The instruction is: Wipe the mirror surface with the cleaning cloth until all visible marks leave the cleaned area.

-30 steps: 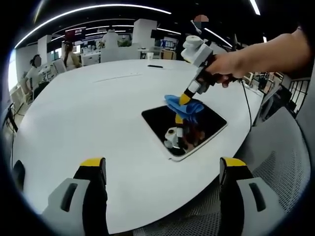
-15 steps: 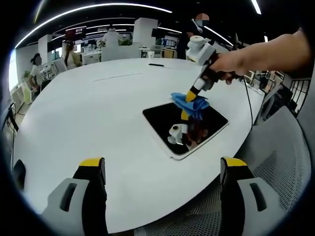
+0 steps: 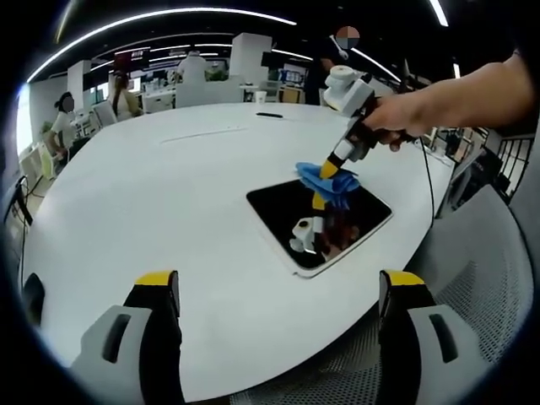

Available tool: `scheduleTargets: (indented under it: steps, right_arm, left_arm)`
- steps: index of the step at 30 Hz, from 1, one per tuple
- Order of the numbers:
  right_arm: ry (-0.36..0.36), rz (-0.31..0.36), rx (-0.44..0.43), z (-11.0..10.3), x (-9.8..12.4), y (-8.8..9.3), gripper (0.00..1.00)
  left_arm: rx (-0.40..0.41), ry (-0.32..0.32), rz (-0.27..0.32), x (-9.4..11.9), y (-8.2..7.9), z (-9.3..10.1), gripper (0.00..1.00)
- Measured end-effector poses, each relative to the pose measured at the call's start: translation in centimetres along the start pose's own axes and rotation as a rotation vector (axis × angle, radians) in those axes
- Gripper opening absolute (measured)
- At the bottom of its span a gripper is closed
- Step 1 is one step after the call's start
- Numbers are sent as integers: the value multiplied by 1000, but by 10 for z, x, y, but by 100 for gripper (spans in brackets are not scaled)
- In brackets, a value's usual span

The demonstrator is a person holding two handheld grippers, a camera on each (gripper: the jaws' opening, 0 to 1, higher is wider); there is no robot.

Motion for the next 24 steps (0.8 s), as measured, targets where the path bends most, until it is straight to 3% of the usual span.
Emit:
scheduleTargets:
  steps: [24]
  right_arm:
    - [1, -6, -39, -13, 7, 28, 0]
  left_arm:
    - [-13, 5, 18, -3, 0, -1, 99]
Point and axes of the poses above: the point that each gripper's makers call its tool centre point, and the gripper's own axes: x roughly backward along the fingers, z roughly to its right, y roughly out of its underside, the point moved 7 cm from there along x, roughly backward along the fingers, and after that the axes turned 10 degrees about z, right-handed, at the moved point
